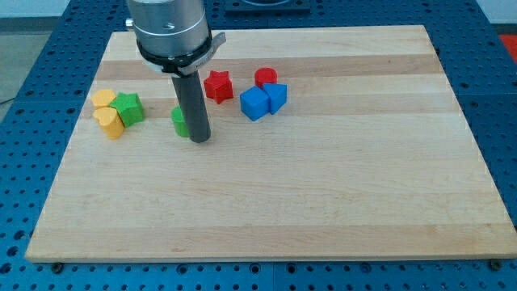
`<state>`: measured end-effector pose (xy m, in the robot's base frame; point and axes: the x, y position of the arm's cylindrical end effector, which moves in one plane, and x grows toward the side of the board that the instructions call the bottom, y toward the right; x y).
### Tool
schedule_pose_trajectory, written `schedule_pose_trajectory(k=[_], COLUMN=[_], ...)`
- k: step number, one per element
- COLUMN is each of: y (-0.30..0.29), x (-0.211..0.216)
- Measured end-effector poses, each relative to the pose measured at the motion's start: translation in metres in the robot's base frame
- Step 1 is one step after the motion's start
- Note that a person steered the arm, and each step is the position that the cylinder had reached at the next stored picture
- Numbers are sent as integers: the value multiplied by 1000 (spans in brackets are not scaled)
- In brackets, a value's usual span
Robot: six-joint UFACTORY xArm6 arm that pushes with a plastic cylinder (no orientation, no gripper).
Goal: Push the green circle closer to the green star
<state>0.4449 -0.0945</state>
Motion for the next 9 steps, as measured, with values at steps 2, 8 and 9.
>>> schedule_pose_trajectory(k=[2,8,9], y=[64,-37,-57], x=[-11,-57,-45])
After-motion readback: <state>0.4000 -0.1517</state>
